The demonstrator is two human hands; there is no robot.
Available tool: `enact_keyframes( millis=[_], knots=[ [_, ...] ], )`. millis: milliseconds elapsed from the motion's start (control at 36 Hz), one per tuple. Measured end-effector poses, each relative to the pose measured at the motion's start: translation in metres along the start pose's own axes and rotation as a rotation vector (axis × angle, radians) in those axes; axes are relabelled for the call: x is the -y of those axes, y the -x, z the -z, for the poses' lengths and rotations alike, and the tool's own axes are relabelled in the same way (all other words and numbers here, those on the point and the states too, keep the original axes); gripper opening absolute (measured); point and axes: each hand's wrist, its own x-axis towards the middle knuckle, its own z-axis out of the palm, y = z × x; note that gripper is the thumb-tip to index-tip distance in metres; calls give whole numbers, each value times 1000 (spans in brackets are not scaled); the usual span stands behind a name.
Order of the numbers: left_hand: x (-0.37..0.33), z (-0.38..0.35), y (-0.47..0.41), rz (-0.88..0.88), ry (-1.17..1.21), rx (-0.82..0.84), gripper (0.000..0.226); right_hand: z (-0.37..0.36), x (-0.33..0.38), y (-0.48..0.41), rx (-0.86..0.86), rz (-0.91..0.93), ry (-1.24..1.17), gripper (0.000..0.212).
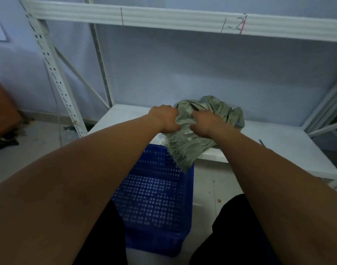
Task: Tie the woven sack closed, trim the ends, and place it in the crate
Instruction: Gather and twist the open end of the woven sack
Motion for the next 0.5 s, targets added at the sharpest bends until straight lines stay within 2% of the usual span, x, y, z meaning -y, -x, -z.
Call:
enact_keyframes(
  millis=[167,278,389,500],
  knots=[
    [-13,-21,-22,-7,3,53,52,-24,-15,-6,-36,-31,-195,49],
    [-26,-39,-39,-4,55,97,45,-48,-27,-9,-86,-158,-516,35],
    [-43,-61,-60,-28,73,136,59,-75,-42,-13,-74,-222,-643,26],
    [-58,-86,-79,-45,96,177,70,-101,-60,-17,-60,-232,-696,26]
  ],
)
